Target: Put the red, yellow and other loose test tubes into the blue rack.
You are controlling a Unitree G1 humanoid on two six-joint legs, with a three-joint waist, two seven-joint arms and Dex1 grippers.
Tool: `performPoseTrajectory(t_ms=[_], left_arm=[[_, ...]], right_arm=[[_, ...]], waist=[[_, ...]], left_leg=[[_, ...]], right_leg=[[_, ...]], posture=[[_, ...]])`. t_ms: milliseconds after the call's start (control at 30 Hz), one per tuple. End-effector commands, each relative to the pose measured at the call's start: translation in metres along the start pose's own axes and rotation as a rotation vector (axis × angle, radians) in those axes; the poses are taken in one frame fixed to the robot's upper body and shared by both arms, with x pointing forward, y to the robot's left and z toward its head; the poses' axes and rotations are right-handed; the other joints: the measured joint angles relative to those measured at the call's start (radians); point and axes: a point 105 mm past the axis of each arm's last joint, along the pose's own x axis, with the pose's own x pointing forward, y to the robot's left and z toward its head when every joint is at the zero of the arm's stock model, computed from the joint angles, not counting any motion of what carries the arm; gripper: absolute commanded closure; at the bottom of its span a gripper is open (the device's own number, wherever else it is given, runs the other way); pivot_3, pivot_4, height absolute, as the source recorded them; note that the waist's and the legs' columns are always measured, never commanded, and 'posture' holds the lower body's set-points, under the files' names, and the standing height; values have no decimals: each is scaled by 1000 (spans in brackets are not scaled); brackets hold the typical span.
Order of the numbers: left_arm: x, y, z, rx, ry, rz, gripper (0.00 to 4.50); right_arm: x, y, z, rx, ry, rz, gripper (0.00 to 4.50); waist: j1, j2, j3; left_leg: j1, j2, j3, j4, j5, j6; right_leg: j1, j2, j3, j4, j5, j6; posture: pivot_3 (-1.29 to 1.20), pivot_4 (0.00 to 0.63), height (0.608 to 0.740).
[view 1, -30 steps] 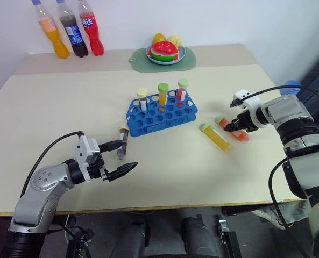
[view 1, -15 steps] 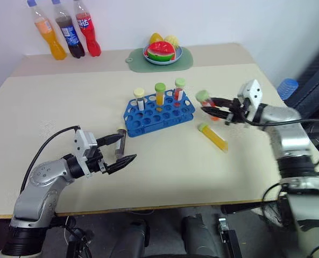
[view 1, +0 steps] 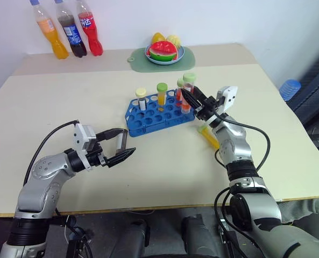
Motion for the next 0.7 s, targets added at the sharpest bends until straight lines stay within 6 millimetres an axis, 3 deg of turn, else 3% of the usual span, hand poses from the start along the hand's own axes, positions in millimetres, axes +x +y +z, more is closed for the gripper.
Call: performPoseTrajectory(t_ms=[33, 400, 700], left_arm=[[-4, -2, 12, 42, -29, 10, 252], [-10, -5, 13, 45, -23, 39, 252], [-2, -15, 27, 45, -30, 50, 252]], right_arm=[[1, -5, -5, -47, -6, -55, 3736], [9, -3, -29, -30, 45, -89, 3736], [16, 2, -38, -26, 83, -93, 3736]], waist=[[-5, 0, 0], [-22, 1, -1], [-24, 1, -2]], left_leg=[[0, 0, 0, 0, 0, 0], [1, 0, 0, 0, 0, 0], [3, 0, 0, -1, 0, 0]], right_leg=[[0, 0, 0, 0, 0, 0], [1, 0, 0, 1, 0, 0], [1, 1, 0, 1, 0, 0]], posture=[[0, 150, 740], [0, 150, 740], [0, 150, 740]])
